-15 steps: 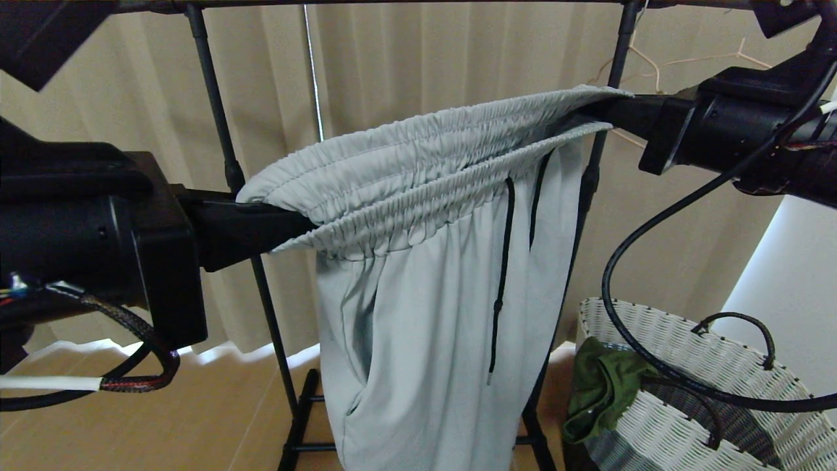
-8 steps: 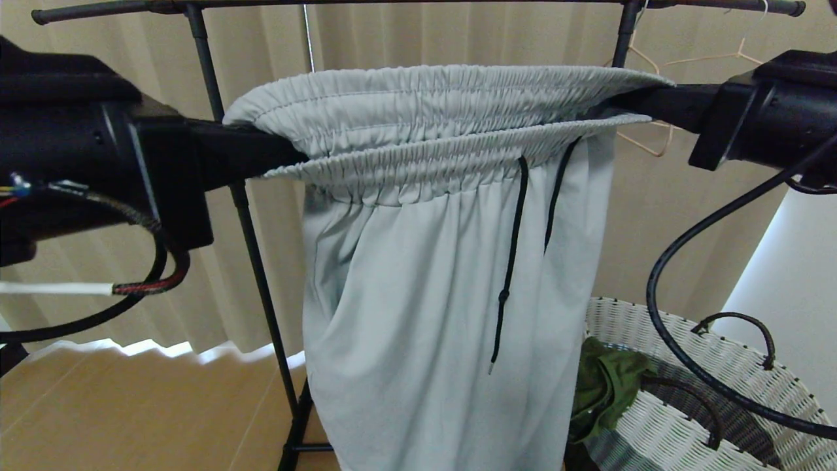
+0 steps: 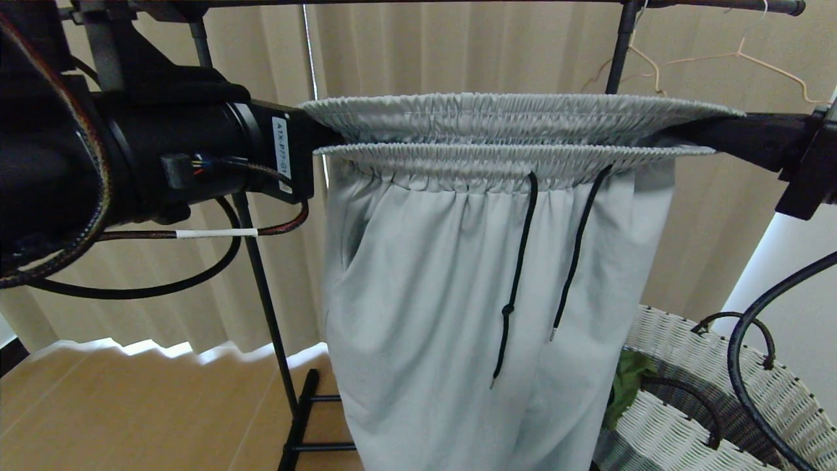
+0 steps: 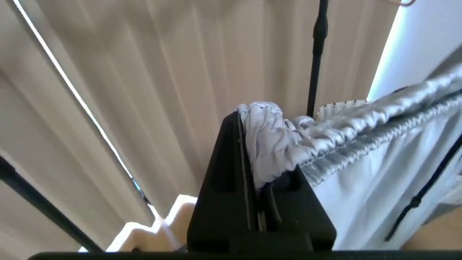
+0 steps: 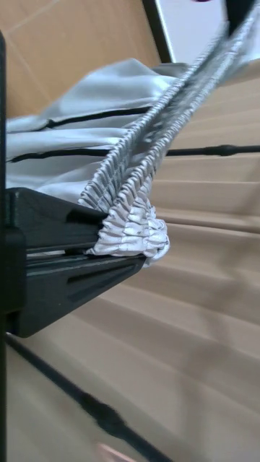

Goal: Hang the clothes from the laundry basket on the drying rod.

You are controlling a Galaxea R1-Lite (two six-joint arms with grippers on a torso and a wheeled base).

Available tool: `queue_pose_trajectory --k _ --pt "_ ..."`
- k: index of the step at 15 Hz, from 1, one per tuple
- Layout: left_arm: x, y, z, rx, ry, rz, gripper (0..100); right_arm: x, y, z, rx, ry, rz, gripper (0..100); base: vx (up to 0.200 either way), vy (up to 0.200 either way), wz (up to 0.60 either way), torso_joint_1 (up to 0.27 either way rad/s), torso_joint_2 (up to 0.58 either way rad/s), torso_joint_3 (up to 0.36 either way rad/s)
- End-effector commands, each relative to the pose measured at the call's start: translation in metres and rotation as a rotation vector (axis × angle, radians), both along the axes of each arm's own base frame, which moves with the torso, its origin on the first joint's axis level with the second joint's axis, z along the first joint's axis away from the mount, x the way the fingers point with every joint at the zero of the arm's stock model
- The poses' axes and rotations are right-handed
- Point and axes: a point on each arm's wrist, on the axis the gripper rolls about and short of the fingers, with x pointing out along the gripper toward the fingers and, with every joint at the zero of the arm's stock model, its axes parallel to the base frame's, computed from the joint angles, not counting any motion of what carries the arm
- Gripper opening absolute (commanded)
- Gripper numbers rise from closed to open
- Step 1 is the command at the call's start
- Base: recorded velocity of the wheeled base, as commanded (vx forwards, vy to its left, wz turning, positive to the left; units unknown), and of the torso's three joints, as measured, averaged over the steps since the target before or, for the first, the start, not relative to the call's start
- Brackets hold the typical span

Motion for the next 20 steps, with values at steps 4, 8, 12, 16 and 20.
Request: queue_pose_trajectory --k 4,8,12,16,20 --pt "0.0043 -0.0034 -0.0007 0.004 0.003 0.001 0 -0.0069 -0.0027 -0.0031 -0.001 0.0 0.003 0 0.0 0.0 0.0 0.0 0.0 0.0" --pt "0.0039 -0.003 -0.0003 0.005 0.001 0.001 0 -0.0061 -0.0023 -0.0038 -0.004 0.003 0.003 0 0.0 0.0 0.0 0.0 0.0 0.0" --pt "0.0039 -0.003 -0.0014 0.009 0.007 0.001 0 -0.0051 -0.0019 -0.0043 -0.005 0.004 0.001 0 0.0 0.0 0.0 0.0 0.0 0.0" --pt "0.0039 -0.003 -0.0021 0.012 0.01 0.003 0 -0.0044 -0.0016 -0.0074 -0.01 0.016 0.001 0 0.0 0.0 0.0 0.0 0.0 0.0" --pt "0.0035 -0.0027 -0.0019 0.013 0.01 0.004 0 -0.0026 -0.0011 -0.0087 -0.014 0.022 0.0 0 0.0 0.0 0.0 0.0 0.0 0.0"
